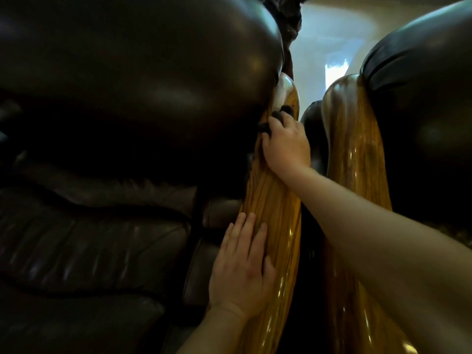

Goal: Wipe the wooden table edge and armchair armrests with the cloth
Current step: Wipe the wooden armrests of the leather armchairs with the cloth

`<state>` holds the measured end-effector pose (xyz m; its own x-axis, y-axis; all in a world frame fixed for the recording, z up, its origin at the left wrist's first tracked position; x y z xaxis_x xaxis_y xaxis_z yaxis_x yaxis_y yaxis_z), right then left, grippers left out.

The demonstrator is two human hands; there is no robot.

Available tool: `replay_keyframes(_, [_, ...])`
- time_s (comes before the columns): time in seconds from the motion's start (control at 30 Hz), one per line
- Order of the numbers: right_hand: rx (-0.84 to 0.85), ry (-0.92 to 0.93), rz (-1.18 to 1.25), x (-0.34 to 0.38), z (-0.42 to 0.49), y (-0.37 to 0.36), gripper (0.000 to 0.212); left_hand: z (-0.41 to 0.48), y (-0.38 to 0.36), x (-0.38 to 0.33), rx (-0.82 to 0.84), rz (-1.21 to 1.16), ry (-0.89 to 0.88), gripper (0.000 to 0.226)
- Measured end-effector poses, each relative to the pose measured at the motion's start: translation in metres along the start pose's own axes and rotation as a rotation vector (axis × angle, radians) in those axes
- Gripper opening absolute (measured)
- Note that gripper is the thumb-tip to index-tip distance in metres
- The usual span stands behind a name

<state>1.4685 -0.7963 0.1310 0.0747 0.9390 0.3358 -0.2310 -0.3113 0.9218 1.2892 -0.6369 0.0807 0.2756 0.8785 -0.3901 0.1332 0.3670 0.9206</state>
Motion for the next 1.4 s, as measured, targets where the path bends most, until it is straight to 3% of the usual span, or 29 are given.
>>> replay_keyframes(0.07, [0.003, 0.216, 0.011, 0.021, -0.027, 0.010, 0.032, -0.001, 0.001, 0.000, 0.002, -0.013, 0.002, 0.057])
replay_keyframes(0.13, [0.038, 0.382, 0.256, 0.038, -0.044, 0.019, 0.029, -0.001, 0.002, 0.000, -0.004, -0.013, -0.002, 0.056])
replay_keyframes(0.2, [0.014, 0.279, 0.605, 0.030, -0.040, 0.034, 0.026, -0.001, 0.000, 0.000, -0.004, -0.014, -0.011, 0.056])
replay_keyframes(0.27, [0.052, 0.083, 0.745, 0.008, -0.033, 0.026, 0.023, -0.001, 0.000, 0.000, -0.011, -0.026, -0.020, 0.056])
replay_keyframes(0.33, [0.093, 0.054, 0.434, -0.007, -0.036, 0.024, 0.030, -0.001, 0.000, 0.000, -0.013, -0.031, -0.027, 0.057])
replay_keyframes(0.4, [-0.018, 0.122, 0.263, -0.004, -0.048, 0.033, 0.042, -0.001, 0.000, -0.001, -0.017, -0.030, -0.036, 0.057])
replay_keyframes(0.47, [-0.004, 0.337, 0.208, 0.029, -0.070, 0.024, 0.044, -0.002, 0.000, -0.001, -0.020, -0.024, -0.041, 0.057])
replay_keyframes(0.53, [0.094, 0.581, -0.006, 0.055, -0.086, -0.005, 0.040, -0.001, 0.000, -0.002, -0.022, -0.024, -0.046, 0.058])
replay_keyframes(0.57, [0.102, 0.605, -0.049, 0.054, -0.076, -0.011, 0.039, -0.001, 0.000, -0.002, -0.027, -0.026, -0.047, 0.057])
replay_keyframes(0.7, [-0.006, 0.351, -0.108, 0.013, 0.002, -0.010, 0.044, -0.001, 0.001, -0.003, -0.034, -0.018, -0.039, 0.057])
replay_keyframes(0.8, [0.000, -0.015, 0.111, -0.035, 0.028, -0.013, 0.056, -0.001, 0.000, -0.001, -0.033, -0.017, -0.025, 0.057])
replay_keyframes(0.87, [0.006, -0.110, 0.192, -0.043, 0.004, -0.012, 0.058, -0.001, 0.000, -0.002, -0.032, -0.013, -0.031, 0.057])
replay_keyframes(0.97, [0.005, 0.012, 0.107, -0.020, -0.074, -0.003, 0.054, -0.002, 0.001, -0.003, -0.041, -0.022, -0.059, 0.057])
replay_keyframes(1.1, [0.067, 0.429, 0.016, 0.025, -0.117, 0.005, 0.042, -0.001, 0.002, -0.003, -0.061, -0.022, -0.066, 0.056])
replay_keyframes(1.17, [0.071, 0.425, -0.028, 0.020, -0.079, 0.006, 0.044, -0.001, 0.003, -0.003, -0.070, -0.039, -0.062, 0.056])
replay_keyframes(1.3, [0.055, 0.219, -0.108, -0.001, -0.017, 0.001, 0.053, -0.001, 0.003, -0.001, -0.087, -0.049, -0.035, 0.054])
replay_keyframes(1.4, [0.062, 0.507, -0.163, 0.031, -0.061, -0.004, 0.041, -0.003, 0.005, -0.002, -0.113, -0.058, -0.044, 0.052])
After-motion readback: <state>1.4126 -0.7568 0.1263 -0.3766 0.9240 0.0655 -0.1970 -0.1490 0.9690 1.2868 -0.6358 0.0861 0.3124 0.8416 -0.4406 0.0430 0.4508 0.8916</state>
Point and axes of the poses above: each hand's wrist, its own z-axis towards the middle knuckle, its own y-axis out of the back of the hand, x = y × z, the point moved 10 cm from there along z, towards the middle knuckle, and after that the axes turned 10 degrees about y, right-handed, at the moved point
